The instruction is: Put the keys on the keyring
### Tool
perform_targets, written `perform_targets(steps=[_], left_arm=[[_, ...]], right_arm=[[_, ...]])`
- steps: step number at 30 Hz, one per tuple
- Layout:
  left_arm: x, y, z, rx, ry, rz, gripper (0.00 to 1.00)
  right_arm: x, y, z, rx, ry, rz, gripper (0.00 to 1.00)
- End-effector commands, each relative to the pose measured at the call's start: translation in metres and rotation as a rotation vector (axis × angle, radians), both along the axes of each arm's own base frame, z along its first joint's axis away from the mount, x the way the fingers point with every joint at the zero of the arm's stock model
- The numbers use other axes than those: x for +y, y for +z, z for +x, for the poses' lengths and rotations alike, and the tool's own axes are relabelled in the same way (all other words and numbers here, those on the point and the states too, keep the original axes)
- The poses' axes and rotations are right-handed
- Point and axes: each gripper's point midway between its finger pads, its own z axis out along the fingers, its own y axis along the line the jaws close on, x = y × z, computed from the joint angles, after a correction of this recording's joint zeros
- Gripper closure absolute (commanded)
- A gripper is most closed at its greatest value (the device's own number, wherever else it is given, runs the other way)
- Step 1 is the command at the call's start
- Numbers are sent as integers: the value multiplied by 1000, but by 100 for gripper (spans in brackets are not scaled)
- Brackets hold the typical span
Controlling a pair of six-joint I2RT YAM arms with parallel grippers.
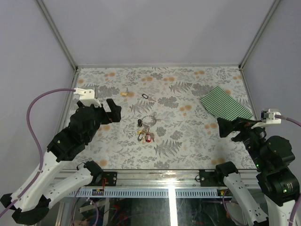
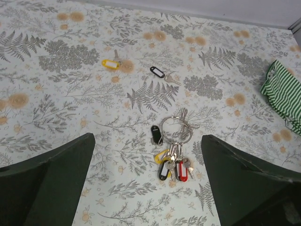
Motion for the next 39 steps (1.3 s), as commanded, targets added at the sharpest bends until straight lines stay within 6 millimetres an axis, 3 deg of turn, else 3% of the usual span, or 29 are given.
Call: perform_targets(steps=[1, 14, 23, 30, 35, 39], left_arm=[[12, 4, -5, -27, 50, -36, 0], [2, -18, -2, 33, 27, -17, 0], [-45, -92, 9, 290, -72, 4, 0], [-94, -143, 20, 398, -182, 29, 3], [-128, -184, 27, 502, -345, 141, 12], [-147, -205, 41, 540, -450, 281, 18]], right_arm=[[-2, 14, 3, -54, -9, -8, 1], [9, -9, 16, 22, 30, -25, 1], [14, -41, 27, 149, 27, -7, 1], [38, -81, 30, 280, 127, 30, 1], [54, -107, 31, 373, 189, 69, 1], [57, -119, 30, 412, 207, 64, 1]])
